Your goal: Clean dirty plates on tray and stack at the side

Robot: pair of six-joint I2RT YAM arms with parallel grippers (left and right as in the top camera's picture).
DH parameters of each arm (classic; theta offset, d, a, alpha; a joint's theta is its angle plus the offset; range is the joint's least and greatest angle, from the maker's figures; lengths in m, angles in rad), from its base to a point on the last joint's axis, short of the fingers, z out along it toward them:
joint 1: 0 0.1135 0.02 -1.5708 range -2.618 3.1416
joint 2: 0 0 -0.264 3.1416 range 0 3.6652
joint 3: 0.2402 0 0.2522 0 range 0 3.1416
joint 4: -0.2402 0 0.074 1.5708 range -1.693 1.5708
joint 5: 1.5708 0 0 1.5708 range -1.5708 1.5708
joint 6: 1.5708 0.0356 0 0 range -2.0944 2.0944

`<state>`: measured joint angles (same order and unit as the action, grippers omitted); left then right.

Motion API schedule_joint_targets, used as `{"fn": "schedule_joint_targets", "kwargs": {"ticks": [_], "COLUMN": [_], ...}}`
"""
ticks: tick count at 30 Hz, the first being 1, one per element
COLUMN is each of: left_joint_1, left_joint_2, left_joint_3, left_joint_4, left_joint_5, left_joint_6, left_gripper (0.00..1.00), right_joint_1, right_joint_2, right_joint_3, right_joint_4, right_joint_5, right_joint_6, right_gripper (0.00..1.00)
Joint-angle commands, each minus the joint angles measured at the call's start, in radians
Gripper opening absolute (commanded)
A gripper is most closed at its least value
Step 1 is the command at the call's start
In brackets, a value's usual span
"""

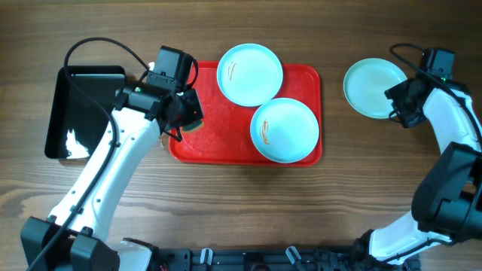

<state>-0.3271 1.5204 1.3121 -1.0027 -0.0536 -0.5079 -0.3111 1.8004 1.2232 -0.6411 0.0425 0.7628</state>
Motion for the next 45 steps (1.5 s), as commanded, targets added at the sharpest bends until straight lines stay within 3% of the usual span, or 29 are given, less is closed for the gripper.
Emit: {"fn": "schedule_joint_targets", "kwargs": {"ticks": [1, 6, 7, 10, 11, 19, 24, 28, 34, 37, 45], "left_joint_1": [0.004, 0.004, 0.004, 0.004, 0.004, 0.004, 0.004, 0.004, 0.004, 0.004, 0.004], "left_joint_2": [0.006, 0.006, 0.006, 0.006, 0.006, 0.006, 0.006, 0.006, 0.006, 0.006, 0.006], "left_joint_3": [0.014, 0.014, 0.014, 0.014, 0.014, 0.014, 0.014, 0.014, 0.014, 0.014, -0.006], "left_joint_4": [0.003, 0.007, 0.008, 0.017, 0.019, 0.035, 0.037, 0.037, 0.037, 0.037, 0.056], "left_joint_5": [0.005, 0.005, 0.005, 0.005, 0.005, 0.005, 0.005, 0.005, 0.005, 0.005, 0.006], "left_joint_6": [-0.010, -0.010, -0.010, -0.010, -0.010, -0.010, -0.010, -0.010, -0.010, -0.010, -0.010], "left_gripper": [0.04, 0.04, 0.04, 0.04, 0.04, 0.04, 0.04, 0.04, 0.04, 0.04, 0.04], "right_joint_1": [-0.002, 0.026, 0.043, 0.130, 0.157, 0.502, 0.609, 0.634, 0.634, 0.634, 0.634], "right_joint_2": [-0.015, -0.046, -0.056, -0.074, -0.074, -0.024, 0.066, 0.146, 0.283, 0.327, 0.356], "right_joint_3": [0.013, 0.073, 0.090, 0.157, 0.179, 0.348, 0.348, 0.348, 0.348, 0.348, 0.345], "right_joint_4": [0.040, 0.057, 0.055, 0.021, 0.004, -0.146, -0.035, 0.062, 0.145, 0.164, 0.172], "right_joint_5": [-0.381, -0.698, -0.722, -0.710, -0.695, -0.286, -0.044, -0.016, -0.034, -0.043, -0.056], "right_joint_6": [-0.241, -0.364, -0.396, -0.465, -0.478, -0.552, -0.428, -0.344, -0.240, -0.238, -0.239], "right_gripper": [0.62, 0.64, 0.68, 0.96, 0.99, 1.00, 0.99, 0.99, 0.75, 0.50, 0.43]}}
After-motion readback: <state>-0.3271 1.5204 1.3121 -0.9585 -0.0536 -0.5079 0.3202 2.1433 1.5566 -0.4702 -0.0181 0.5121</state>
